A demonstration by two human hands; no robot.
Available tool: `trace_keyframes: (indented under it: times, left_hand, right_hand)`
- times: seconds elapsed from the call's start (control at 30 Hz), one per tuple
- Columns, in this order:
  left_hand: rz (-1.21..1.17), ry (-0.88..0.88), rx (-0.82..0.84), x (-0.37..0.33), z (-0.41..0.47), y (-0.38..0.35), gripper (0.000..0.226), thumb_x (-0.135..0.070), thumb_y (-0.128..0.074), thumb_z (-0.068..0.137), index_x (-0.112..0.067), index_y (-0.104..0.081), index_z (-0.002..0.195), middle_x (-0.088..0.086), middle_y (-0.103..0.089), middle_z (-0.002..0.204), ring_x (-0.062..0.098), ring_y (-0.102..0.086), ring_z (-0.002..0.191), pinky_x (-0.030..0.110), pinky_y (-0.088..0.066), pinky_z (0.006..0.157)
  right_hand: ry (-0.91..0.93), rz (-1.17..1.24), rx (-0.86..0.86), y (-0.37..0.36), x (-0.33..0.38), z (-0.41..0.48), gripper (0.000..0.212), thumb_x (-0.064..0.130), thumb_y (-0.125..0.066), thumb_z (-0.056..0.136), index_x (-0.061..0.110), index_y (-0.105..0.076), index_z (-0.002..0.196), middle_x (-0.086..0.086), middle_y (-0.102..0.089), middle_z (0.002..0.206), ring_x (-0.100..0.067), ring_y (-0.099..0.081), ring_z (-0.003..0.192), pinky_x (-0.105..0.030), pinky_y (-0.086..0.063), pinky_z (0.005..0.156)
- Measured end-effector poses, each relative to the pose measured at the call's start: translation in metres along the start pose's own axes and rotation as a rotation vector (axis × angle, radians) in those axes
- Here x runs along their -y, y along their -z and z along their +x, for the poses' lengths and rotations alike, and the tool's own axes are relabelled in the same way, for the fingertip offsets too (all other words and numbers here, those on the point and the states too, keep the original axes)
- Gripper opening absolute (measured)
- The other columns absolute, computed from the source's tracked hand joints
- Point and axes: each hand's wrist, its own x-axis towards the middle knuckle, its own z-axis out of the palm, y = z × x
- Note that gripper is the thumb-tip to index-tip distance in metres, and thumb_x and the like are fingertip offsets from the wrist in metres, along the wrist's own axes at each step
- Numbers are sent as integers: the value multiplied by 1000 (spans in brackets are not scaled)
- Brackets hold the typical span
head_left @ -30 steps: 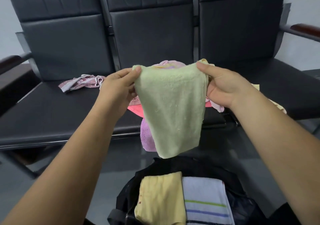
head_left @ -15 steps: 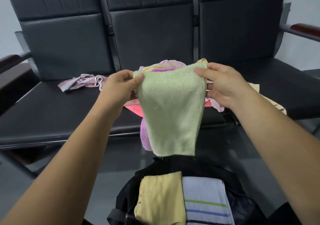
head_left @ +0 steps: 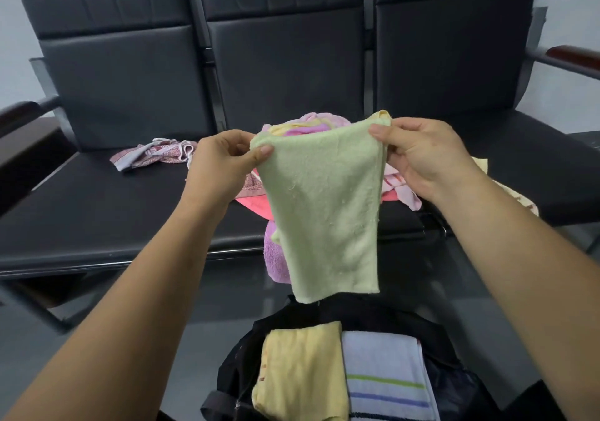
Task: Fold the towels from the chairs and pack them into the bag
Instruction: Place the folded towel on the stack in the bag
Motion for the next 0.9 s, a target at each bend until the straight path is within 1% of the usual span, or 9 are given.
trace_keyframes:
  times: [0.13, 0.27, 0.37, 0.43, 0.5, 0.57, 0.63, 0.77, 0.9]
  left_hand:
    - [7, 96, 14, 1, 4, 0, 29, -30, -66, 99, -2, -69, 91, 1, -66, 74, 8, -59, 65, 30, -52, 75]
    - [-221, 201, 109, 1, 3, -1, 36, -33, -65, 98, 2, -69, 92, 4, -57, 72, 14, -49, 65, 27, -50, 72]
    - [-439, 186, 259, -3, 3, 1, 39, -25, -70, 85, 3, -70, 112, 8, -70, 90, 17, -62, 80, 26, -50, 80]
    - [-439, 136, 285, -3, 3, 3, 35, -12, -71, 83, -1, -69, 117, 13, -75, 107, 22, -70, 98, 31, -55, 94]
    - [-289, 70, 203, -2, 3, 5, 27, -8, -73, 87, -4, -72, 114, 14, -76, 110, 27, -72, 105, 39, -53, 103]
    - [-128, -8, 87, -2, 1, 5, 20, -13, -77, 87, -6, -75, 105, 13, -77, 102, 30, -73, 100, 43, -56, 99]
    - [-93, -61, 8, -5, -2, 3, 17, -20, -81, 86, -8, -77, 97, 15, -77, 96, 30, -72, 90, 46, -56, 93]
    - [-288, -141, -36, -20, -2, 4, 14, -30, -83, 81, -18, -77, 86, 16, -73, 89, 27, -62, 82, 49, -53, 81]
    - [-466, -176, -12, -32, -6, 3, 3, -18, -77, 88, -18, -75, 89, 8, -74, 95, 23, -67, 87, 43, -55, 81]
  right_hand:
    - [15, -92, 12, 1, -1, -1, 6, 18, -73, 94, 13, -73, 91, -9, -74, 95, -25, -73, 80, -33, -58, 65]
    - [-76, -4, 57, -4, 2, -6, 12, 15, -68, 98, 6, -76, 99, -8, -74, 95, -20, -73, 82, -39, -60, 78]
    - [-218, 225, 257, -2, 9, -11, 35, 21, -57, 103, 17, -78, 75, 2, -74, 77, -10, -71, 67, -26, -59, 65]
    - [-224, 225, 307, -1, 11, -13, 37, 16, -51, 105, 14, -73, 76, 5, -70, 67, -7, -66, 55, -21, -54, 54]
    - [-157, 163, 249, 0, 11, -12, 18, 5, -55, 102, 2, -68, 91, -2, -72, 73, -11, -67, 62, -22, -54, 52]
    - [-74, 138, 124, 0, 10, -10, 7, 0, -63, 96, -5, -67, 99, -11, -73, 85, -19, -71, 75, -22, -55, 54]
    - [3, 126, 45, 1, 10, -7, 3, 4, -70, 93, 2, -71, 93, -11, -75, 88, -22, -73, 84, -27, -59, 65]
    - [187, 105, 27, -2, 22, -10, 14, 13, -74, 92, 19, -79, 81, -4, -77, 90, -20, -71, 88, -33, -58, 80]
    - [303, 128, 46, -7, 34, -17, 7, 17, -75, 91, 21, -78, 86, -5, -75, 94, -26, -66, 91, -37, -56, 82]
